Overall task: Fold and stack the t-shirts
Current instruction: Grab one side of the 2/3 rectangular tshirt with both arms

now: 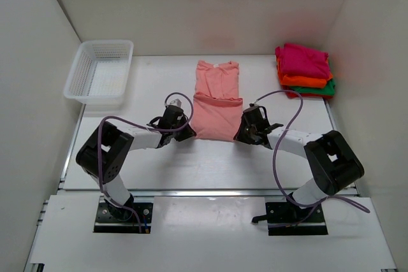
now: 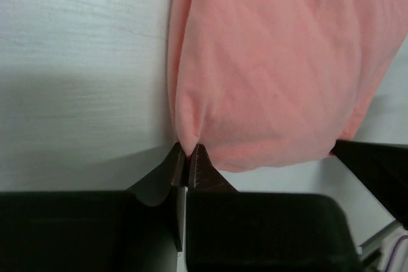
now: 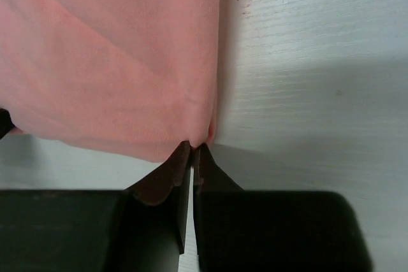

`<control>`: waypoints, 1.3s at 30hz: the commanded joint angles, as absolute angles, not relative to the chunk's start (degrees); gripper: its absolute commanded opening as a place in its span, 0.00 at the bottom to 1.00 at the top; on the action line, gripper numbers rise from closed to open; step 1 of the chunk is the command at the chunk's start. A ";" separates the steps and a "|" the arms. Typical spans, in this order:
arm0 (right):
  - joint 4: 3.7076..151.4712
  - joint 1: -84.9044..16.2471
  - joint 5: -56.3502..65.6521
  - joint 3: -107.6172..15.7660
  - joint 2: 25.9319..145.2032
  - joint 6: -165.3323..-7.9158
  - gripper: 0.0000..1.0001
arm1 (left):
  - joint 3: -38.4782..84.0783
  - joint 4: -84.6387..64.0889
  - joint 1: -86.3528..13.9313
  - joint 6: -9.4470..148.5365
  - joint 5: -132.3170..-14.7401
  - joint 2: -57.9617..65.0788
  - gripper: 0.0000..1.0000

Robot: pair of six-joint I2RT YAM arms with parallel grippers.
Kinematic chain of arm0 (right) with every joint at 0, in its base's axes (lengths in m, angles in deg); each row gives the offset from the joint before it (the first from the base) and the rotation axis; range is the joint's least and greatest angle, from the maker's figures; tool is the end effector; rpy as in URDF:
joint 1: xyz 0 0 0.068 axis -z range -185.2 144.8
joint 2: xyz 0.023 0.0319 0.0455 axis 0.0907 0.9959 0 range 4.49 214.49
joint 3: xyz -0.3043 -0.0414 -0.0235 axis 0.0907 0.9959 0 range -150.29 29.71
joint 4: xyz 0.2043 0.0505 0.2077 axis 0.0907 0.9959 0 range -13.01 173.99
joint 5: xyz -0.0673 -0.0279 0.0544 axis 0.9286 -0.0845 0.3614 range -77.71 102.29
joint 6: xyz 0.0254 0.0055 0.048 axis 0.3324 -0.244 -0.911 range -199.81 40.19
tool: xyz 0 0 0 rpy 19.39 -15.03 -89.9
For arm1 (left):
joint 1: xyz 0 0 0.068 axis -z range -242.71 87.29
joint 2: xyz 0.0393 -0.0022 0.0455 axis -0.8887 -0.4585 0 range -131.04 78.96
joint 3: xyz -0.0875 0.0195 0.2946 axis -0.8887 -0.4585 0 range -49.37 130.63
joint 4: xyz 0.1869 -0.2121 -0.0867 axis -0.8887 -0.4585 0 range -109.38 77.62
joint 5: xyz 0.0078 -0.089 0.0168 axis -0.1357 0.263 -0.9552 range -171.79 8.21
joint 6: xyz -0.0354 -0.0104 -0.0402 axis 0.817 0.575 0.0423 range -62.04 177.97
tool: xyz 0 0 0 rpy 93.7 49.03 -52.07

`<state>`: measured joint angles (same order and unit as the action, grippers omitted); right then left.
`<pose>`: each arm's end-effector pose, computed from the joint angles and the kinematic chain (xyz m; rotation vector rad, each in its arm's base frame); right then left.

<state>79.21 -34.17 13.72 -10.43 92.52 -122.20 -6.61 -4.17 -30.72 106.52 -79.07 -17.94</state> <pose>0.2750 0.1511 0.1602 0.3054 2.4967 0.5068 0.2929 -0.1849 0.1393 -0.3358 2.4724 -0.6979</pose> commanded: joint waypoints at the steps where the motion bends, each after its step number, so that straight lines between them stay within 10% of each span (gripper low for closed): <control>1: 78.04 -34.99 12.73 -10.02 91.42 -121.82 0.00 | -8.05 -5.26 -29.75 105.96 -79.15 -16.93 0.04; 16: 106.33 -45.63 -0.61 -5.62 66.03 -117.51 0.00 | -26.51 -34.76 -8.22 117.18 -78.36 23.39 0.00; 22: 115.91 -46.42 -7.03 -9.39 56.88 -118.57 0.00 | -23.19 -49.98 -18.64 118.62 -76.17 46.51 0.00; 39: 123.49 -45.20 -8.98 -30.49 68.90 -107.42 0.00 | -8.86 -52.82 -33.87 108.95 -71.61 41.80 0.00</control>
<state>122.07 -47.05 -8.24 -27.48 67.36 -112.10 -12.92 -54.27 -30.70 112.75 -72.40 43.65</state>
